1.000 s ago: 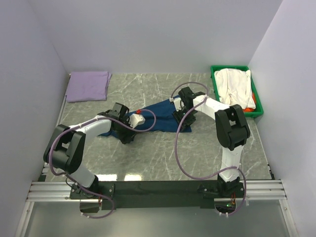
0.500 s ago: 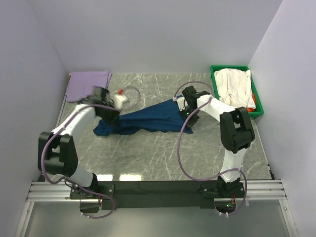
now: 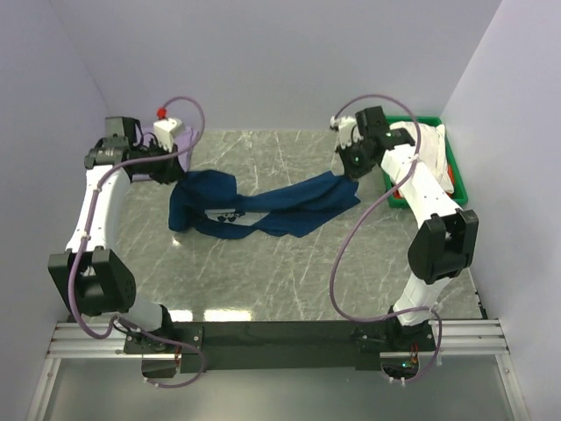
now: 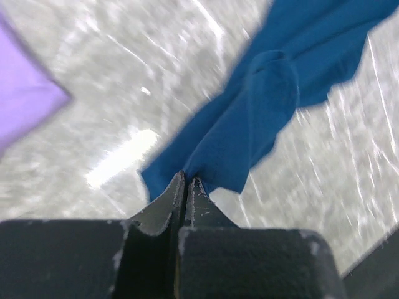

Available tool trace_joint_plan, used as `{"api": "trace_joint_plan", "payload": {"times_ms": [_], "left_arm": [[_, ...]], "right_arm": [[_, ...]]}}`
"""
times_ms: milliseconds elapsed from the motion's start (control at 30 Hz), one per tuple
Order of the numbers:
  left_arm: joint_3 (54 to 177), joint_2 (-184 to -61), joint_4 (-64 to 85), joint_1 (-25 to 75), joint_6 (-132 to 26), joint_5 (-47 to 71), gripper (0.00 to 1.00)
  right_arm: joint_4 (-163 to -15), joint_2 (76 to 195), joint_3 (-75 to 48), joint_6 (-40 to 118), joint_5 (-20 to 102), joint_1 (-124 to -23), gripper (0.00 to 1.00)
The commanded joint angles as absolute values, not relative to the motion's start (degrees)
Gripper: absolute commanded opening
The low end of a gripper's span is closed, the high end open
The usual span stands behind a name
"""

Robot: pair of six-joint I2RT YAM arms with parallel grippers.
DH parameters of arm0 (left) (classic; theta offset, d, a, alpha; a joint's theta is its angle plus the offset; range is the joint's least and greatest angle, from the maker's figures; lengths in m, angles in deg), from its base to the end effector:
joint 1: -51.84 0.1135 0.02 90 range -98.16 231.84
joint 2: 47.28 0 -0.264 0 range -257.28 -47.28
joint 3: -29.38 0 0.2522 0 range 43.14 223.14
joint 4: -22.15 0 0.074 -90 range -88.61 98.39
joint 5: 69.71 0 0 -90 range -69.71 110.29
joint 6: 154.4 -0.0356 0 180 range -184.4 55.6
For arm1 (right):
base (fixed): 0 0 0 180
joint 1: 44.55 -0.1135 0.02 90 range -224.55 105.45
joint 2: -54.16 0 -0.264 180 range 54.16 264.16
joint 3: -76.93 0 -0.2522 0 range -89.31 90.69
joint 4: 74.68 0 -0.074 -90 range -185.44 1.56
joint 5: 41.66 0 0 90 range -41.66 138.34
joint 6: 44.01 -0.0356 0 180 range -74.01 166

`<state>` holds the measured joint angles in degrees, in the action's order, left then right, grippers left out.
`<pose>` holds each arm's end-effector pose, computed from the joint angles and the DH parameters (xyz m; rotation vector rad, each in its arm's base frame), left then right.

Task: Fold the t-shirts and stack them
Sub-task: Flatten the tshirt out

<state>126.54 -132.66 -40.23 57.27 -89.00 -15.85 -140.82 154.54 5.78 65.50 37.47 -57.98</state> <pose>0.3114 0.0085 0.3487 0.6423 2.2038 -0.5070 0.3635 0.0937 0.3183 -0.7940 2.4365 0.2040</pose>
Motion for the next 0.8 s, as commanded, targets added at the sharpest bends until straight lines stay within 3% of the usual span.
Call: {"api": "trace_joint_plan", "payload": {"times_ms": [0,367,533,600,700,767], "left_arm": [[133.2,-134.4,-33.2,58.3,-82.4,-16.9,0.01],[167.7,-151.4,0.2,64.3,-58.6,-13.7,0.01],[168.2,-147.8,17.2,68.2,-49.7,-15.8,0.01],[166.6,-145.7,21.4,69.7,-48.2,-17.4,0.01],[157.7,-139.3,20.8,70.6,-51.8,-24.5,0.01],[147.2,-132.4,17.5,70.7,-55.9,-30.7,0.01]], "right_arm": [[-136.1,153.0,13.6,66.0,41.2,-56.6,0.00],[-125.8,166.3,57.0,61.1,49.8,-51.5,0.00],[-110.3,153.3,42.5,62.2,51.2,-51.6,0.00],[-108.5,151.4,41.9,62.3,51.8,-51.5,0.00],[-109.5,147.6,38.1,63.2,49.5,-51.3,0.00],[-108.7,142.1,27.1,65.5,48.5,-51.3,0.00]]}}
